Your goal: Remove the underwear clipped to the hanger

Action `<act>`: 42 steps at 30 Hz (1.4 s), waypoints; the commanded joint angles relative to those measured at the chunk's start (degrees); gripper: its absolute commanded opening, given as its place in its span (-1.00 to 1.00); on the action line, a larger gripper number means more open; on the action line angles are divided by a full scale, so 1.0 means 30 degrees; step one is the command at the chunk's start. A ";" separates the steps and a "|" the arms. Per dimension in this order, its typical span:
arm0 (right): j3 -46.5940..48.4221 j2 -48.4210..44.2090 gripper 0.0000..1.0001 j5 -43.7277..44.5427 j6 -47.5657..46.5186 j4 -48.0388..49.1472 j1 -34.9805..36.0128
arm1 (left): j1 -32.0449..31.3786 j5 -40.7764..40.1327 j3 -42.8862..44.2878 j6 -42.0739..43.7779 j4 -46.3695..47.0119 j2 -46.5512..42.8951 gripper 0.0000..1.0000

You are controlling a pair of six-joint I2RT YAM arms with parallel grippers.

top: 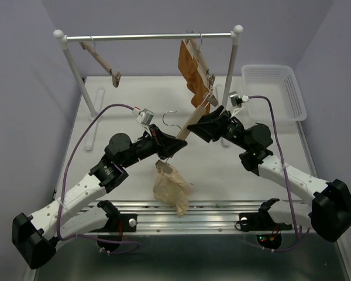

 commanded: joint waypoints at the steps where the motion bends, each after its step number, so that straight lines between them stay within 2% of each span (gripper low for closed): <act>1: 0.0345 0.0282 0.09 0.0823 -0.0191 0.1992 0.0502 | 0.0015 0.0358 0.0476 -0.0259 0.2151 -0.0459 -1.00; 4: 0.0345 0.0487 -0.09 0.0705 -0.0160 0.2522 0.0911 | 0.0015 0.0152 0.0154 -0.0347 0.2502 -0.0782 -1.00; 7: 0.0433 0.0838 -0.36 0.0736 -0.0191 0.3076 0.1089 | 0.0015 0.0210 -0.0022 -0.0376 0.2766 -0.0958 -1.00; 10: 0.0492 0.1277 -0.92 0.0529 0.0102 0.4157 0.1089 | 0.0015 0.0298 -0.0081 -0.0318 0.2825 -0.0958 -1.00; 11: 0.0521 0.1395 -0.98 0.0588 0.0364 0.4338 0.1089 | 0.0015 0.0472 -0.0081 -0.0289 0.2825 -0.0929 -1.00; 13: 0.0521 0.1396 -0.99 0.0792 0.0250 0.4165 0.1089 | 0.0015 0.0590 -0.0023 -0.0288 0.2679 -0.0870 -1.00; 14: 0.0521 0.1338 -0.99 0.0938 0.0163 0.3932 0.1089 | 0.0015 0.0533 0.0093 -0.0288 0.2446 -0.0841 -0.90; 15: 0.0492 0.1105 -0.99 0.1317 -0.0012 0.3175 0.1089 | 0.0015 0.0562 0.0297 -0.0288 0.1893 -0.0725 -0.32; 16: 0.0492 0.0900 -0.99 0.1611 -0.0333 0.2646 0.1089 | 0.0015 0.0533 0.0386 -0.0259 0.1597 -0.0637 -0.06; 17: 0.0492 0.0753 -0.99 0.1962 -0.0452 0.2147 0.1089 | 0.0015 0.0562 0.0474 -0.0230 0.1333 -0.0578 -0.04; 19: 0.0230 0.0196 -0.99 0.2987 -0.0687 0.1414 0.1089 | 0.0015 0.0620 0.0504 -0.0171 0.0863 -0.0490 0.14; 20: 0.0112 0.0050 -0.99 0.3281 -0.0659 0.1381 0.1089 | 0.0015 0.0533 0.0475 -0.0200 0.0775 -0.0489 0.33; 21: -0.0063 -0.0213 -0.99 0.3835 -0.0572 0.1119 0.1089 | 0.0015 0.0446 0.0446 -0.0230 0.0542 -0.0489 0.66; 23: -0.0211 -0.0419 -0.99 0.4190 -0.0542 0.0971 0.1089 | 0.0015 0.0270 0.0504 -0.0172 0.0219 -0.0489 0.72; 25: -0.0386 -0.0624 -0.99 0.4689 -0.0453 0.0824 0.1089 | 0.0015 0.0065 0.0650 -0.0084 -0.0366 -0.0489 0.93; 29: -0.0475 -0.1209 -0.99 0.5246 -0.0540 0.0152 0.1089 | 0.0015 -0.1395 0.1119 0.0267 -0.2357 -0.0752 0.98; 36: -0.0445 -0.2265 -0.99 0.3813 -0.0045 -0.2427 0.0474 | 0.0015 -0.3916 0.1588 0.1145 -0.5167 -0.2360 0.98; 40: -0.0827 -0.2793 -0.99 0.3051 0.1009 -0.2633 -0.0986 | 0.0044 -0.3075 0.0770 0.1031 -0.5232 -0.3388 0.98; 42: -0.0681 -0.2706 -0.99 0.2496 0.1712 -0.2633 -0.1399 | 0.0044 -0.1587 0.0419 0.0914 -0.4593 -0.3913 0.98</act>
